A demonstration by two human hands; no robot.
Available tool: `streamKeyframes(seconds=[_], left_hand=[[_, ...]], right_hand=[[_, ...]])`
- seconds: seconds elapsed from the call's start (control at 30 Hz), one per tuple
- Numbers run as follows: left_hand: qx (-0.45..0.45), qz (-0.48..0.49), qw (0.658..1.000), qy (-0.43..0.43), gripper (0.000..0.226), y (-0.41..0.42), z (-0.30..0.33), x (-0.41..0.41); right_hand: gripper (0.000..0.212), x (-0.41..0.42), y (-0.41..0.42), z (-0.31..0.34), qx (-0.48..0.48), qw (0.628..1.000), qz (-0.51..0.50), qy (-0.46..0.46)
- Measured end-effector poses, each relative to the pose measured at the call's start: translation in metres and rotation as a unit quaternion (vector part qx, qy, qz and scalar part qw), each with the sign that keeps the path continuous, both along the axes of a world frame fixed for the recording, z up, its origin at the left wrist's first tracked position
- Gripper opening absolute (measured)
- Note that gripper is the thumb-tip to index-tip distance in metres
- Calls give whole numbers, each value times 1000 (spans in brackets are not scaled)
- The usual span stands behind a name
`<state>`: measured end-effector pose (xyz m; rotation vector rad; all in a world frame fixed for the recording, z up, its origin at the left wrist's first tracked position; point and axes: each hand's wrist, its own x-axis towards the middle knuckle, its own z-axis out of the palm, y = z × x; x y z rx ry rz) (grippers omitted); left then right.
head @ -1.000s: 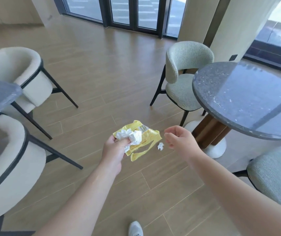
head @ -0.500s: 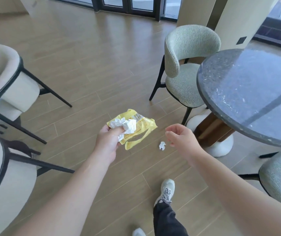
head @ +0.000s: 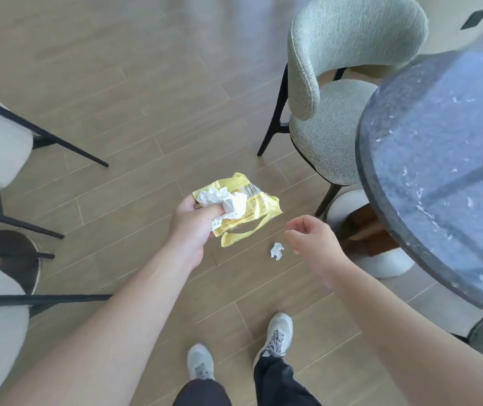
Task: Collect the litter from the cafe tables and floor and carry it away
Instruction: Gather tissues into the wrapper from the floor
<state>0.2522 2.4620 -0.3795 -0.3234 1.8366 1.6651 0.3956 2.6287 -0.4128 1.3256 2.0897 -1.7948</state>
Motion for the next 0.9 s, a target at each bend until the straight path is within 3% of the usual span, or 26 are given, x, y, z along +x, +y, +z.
streamKeyframes(seconds=[0.33,0.57,0.77,0.9], left_hand=[[-64,-36,996,-53,46,46,-160,-49],[-56,-35,997,-37,44,70,-334,-110],[-60,-49,996,-37,45,78,-501,-135],[-51,-51,997,-39,40,71,-583,-144]], right_hand=[[13,-29,30,-182,-7,996,-14,-91],[9,-58,40,-393,2,987,-60,-147],[22,-69,51,-586,47,980,-28,-190],[41,-72,52,-677,88,971,22,-223]])
